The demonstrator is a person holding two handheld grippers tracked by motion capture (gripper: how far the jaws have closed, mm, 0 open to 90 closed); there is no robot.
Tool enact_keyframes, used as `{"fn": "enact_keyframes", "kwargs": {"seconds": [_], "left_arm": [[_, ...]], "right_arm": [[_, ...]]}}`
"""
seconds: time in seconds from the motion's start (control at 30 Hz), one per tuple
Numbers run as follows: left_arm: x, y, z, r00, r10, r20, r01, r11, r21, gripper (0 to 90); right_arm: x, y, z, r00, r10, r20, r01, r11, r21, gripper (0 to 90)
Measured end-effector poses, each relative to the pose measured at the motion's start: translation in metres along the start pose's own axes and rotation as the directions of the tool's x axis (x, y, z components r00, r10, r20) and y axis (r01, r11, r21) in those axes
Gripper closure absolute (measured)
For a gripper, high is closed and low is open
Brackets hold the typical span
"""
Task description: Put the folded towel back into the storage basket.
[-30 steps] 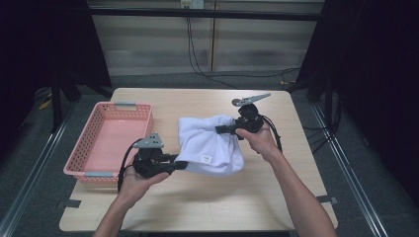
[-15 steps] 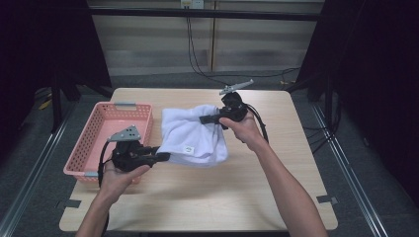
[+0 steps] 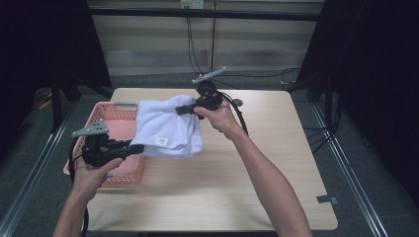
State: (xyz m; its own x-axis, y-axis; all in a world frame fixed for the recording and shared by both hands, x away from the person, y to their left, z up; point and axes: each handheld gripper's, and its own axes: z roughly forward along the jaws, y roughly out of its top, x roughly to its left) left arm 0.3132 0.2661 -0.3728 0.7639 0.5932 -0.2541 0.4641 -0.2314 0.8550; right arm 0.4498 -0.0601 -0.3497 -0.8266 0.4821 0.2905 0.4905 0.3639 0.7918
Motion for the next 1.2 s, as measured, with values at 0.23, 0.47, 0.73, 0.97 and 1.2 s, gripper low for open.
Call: {"fn": "enact_keyframes", "kwargs": {"seconds": [0.23,0.47,0.73,0.97,1.2], "left_arm": [[0.017,-0.009,-0.025,0.9981,-0.052,-0.034,0.051,0.9986,-0.016,70.5],[0.029,-0.01,-0.041,0.9962,-0.071,-0.051,0.07,0.9973,-0.019,70.6],[0.044,-0.013,-0.055,0.9901,-0.106,-0.091,0.104,0.9941,-0.032,70.7],[0.059,-0.023,-0.069,0.9832,-0.147,-0.108,0.143,0.9886,-0.048,71.7],[0.07,-0.031,-0.082,0.9732,-0.178,-0.145,0.172,0.9835,-0.057,71.8]], "right_arm": [[0.011,0.015,0.028,0.9996,0.002,-0.027,-0.002,1.0,0.005,68.1],[0.02,0.03,0.045,0.999,-0.003,-0.045,0.003,1.0,0.009,68.1],[0.021,0.042,0.067,0.9983,0.008,-0.058,-0.007,1.0,0.009,68.2],[0.031,0.048,0.085,0.9987,0.005,-0.05,-0.004,1.0,0.015,68.2],[0.039,0.057,0.107,0.999,0.006,-0.044,-0.004,0.999,0.051,68.3]]}}
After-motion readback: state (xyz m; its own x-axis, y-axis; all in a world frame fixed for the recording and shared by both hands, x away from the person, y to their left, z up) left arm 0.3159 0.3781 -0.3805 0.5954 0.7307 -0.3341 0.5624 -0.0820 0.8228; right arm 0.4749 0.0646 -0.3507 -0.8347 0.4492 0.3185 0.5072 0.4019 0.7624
